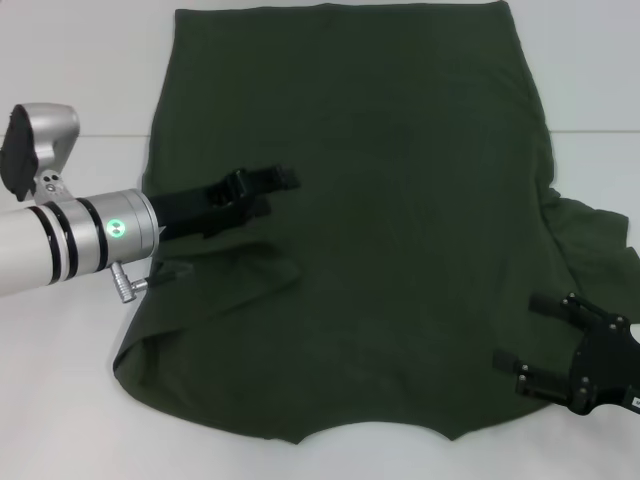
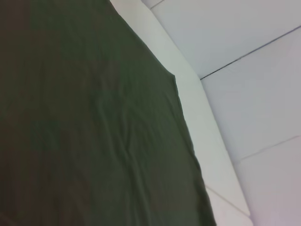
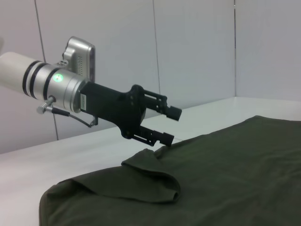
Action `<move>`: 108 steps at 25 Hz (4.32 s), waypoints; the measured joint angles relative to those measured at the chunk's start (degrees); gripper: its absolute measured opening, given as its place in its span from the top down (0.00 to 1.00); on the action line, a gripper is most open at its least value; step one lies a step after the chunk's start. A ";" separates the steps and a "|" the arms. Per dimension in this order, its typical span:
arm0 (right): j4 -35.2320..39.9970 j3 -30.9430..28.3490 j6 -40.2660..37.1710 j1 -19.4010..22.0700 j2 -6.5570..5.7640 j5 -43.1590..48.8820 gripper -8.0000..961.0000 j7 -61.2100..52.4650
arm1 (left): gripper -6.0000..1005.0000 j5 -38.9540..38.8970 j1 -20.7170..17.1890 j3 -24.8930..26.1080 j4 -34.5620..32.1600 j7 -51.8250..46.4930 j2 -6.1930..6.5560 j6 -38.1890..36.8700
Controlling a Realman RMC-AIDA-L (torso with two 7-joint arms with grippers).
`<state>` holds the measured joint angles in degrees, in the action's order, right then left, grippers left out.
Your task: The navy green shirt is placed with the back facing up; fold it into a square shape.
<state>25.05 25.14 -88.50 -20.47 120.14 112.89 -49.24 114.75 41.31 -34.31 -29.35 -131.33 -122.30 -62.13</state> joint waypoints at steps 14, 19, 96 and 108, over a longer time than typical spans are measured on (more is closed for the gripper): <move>-0.53 -0.15 1.01 -0.35 -0.08 -0.23 0.01 -0.01 | 0.34 0.64 -8.86 6.11 0.07 -6.25 3.30 -5.12; -0.57 -0.03 1.15 -0.43 -0.09 -0.22 0.01 -0.15 | 0.34 1.19 -8.30 5.71 1.83 -6.44 3.30 -4.36; -1.18 -0.53 1.64 -0.61 -0.18 -0.31 0.01 -0.28 | 0.34 2.22 -8.56 10.53 0.83 -2.95 3.28 -0.98; -1.41 -0.54 1.67 -0.62 -0.18 -0.29 0.01 -0.28 | 0.34 2.45 -7.20 7.79 3.05 -2.26 2.94 8.35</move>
<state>23.64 24.59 -86.83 -21.09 119.97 112.60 -49.52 117.20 34.11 -26.52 -26.30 -133.59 -119.36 -53.78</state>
